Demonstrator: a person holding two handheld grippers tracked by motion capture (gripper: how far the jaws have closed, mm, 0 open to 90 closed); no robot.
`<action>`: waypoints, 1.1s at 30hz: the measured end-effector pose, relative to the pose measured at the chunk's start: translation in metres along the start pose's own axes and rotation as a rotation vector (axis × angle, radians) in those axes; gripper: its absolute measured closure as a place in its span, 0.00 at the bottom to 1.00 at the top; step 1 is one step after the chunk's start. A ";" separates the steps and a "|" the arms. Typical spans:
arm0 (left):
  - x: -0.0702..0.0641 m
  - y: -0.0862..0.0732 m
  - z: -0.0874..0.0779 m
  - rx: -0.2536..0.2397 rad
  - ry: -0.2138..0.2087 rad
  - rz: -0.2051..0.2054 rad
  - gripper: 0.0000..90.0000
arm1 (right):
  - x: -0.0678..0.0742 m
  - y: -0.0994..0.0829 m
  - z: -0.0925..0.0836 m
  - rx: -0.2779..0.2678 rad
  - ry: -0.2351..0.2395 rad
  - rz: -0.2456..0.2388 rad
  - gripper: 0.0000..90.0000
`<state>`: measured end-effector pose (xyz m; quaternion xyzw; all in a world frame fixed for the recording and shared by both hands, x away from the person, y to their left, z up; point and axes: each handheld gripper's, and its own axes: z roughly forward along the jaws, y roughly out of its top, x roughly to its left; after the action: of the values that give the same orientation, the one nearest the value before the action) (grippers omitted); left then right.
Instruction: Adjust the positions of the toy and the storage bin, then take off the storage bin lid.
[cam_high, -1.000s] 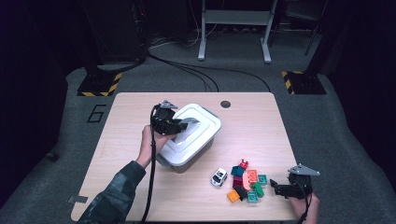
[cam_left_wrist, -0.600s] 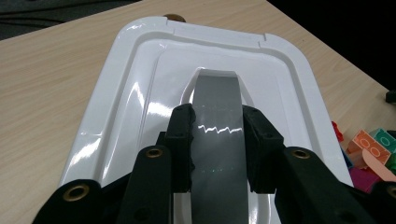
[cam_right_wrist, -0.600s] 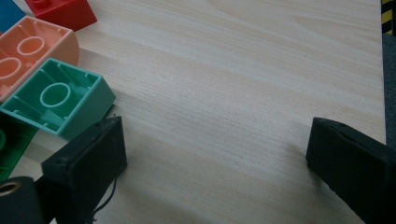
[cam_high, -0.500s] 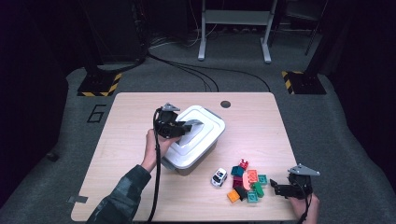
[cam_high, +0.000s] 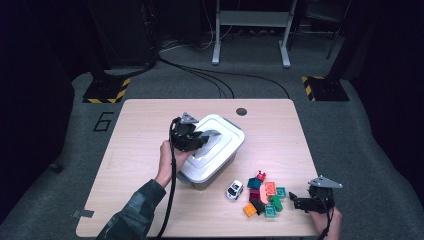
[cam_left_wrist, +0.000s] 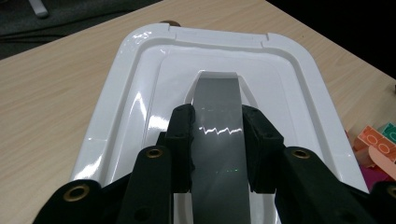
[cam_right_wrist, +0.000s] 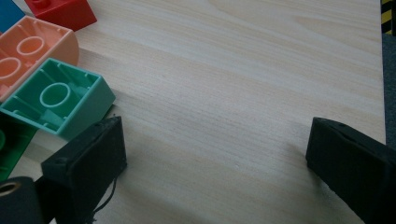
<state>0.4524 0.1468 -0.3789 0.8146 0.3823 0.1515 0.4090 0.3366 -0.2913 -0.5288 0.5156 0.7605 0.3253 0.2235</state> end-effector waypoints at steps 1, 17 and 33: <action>0.000 0.000 -0.001 0.003 0.005 0.012 0.74 | 0.000 0.000 0.000 0.002 0.000 0.005 0.05; -0.001 0.007 -0.019 -0.046 0.026 0.034 0.74 | 0.000 0.000 0.000 0.001 0.000 0.002 0.05; 0.021 0.021 -0.055 -0.076 0.090 0.045 0.74 | 0.000 0.000 0.000 0.001 0.000 0.006 0.05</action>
<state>0.4462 0.1854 -0.3294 0.7993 0.3760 0.2113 0.4185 0.3364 -0.2911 -0.5288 0.5179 0.7593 0.3253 0.2223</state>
